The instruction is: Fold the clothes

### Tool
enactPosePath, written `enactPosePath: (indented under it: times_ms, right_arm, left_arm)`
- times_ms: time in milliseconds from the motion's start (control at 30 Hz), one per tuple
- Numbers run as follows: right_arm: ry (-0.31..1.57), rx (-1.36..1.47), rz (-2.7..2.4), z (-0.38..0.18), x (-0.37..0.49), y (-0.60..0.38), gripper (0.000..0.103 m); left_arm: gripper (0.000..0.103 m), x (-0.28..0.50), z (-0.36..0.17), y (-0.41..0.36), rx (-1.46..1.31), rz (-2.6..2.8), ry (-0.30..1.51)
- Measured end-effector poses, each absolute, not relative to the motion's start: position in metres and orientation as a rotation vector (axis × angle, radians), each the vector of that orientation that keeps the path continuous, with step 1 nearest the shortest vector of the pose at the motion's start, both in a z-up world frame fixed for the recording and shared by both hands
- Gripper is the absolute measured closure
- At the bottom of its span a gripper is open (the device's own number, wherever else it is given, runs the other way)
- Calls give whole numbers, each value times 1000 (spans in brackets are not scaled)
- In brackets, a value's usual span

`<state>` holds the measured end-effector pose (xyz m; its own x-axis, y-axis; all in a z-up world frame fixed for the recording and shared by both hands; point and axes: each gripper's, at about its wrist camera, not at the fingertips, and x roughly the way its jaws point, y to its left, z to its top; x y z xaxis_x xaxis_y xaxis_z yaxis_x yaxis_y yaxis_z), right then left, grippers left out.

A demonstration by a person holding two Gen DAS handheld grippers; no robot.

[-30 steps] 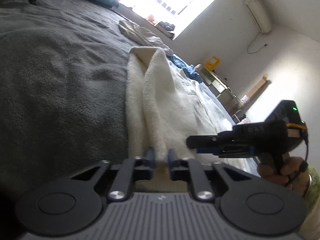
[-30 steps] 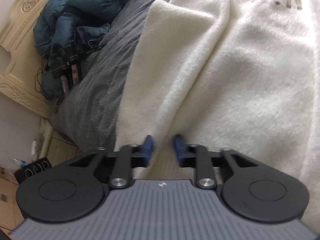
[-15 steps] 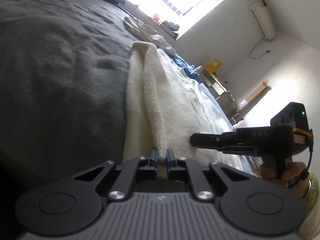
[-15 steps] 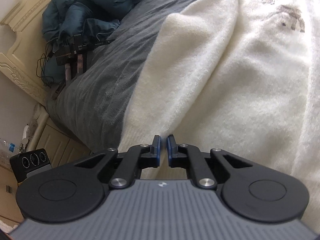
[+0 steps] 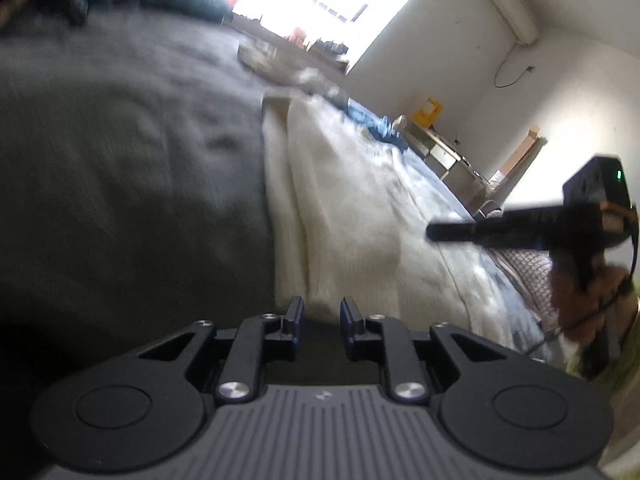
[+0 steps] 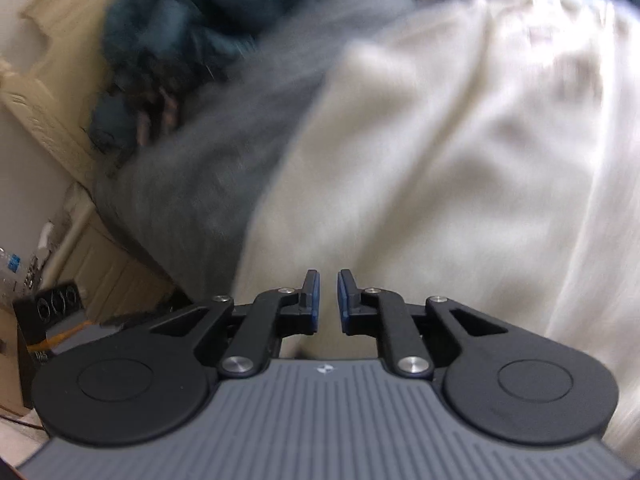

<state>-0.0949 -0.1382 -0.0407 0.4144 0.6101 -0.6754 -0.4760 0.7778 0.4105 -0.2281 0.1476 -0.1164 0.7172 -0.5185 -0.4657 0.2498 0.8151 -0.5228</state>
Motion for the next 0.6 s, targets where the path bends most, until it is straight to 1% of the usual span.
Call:
enactPosePath:
  times_ms: [67,167,233,267,333,367,400,500,600]
  right_arm:
    - [783,125,681,-26,-93,-137,93]
    - [673,62,651,-29,-77,-119,92]
    - [679,72,646,-45,-62,-106,92]
    - [714,61,641,-56,-57,-102,92]
    - [783,38,631,-79,-47,-92,92]
    - [802,30,631,-84,-48,-93,92]
    - [822,22,632,-90,-49,-94,92]
    - [808,-27,674,-66,-44,-96,93]
    - [702,-32,646,-44,-14,-93,93]
  left_arm:
    - [84,-228,-106,148,-421,-456,589]
    - [84,-217,-92,142,-399,-506,522]
    - [84,-204,-93,132,-386,-532,491]
    - [84,-196,-96,127,-384,-538,486]
    - [84,-175,-110,118,-382,-517,548]
    - [85,-169,-117,115,-374,-495,583]
    - [89,-164,-124,113,-369,-476,613]
    - [90,-165,-132,124,-463,-500,612]
    - [90,-165,-136,130,-512,-514,618]
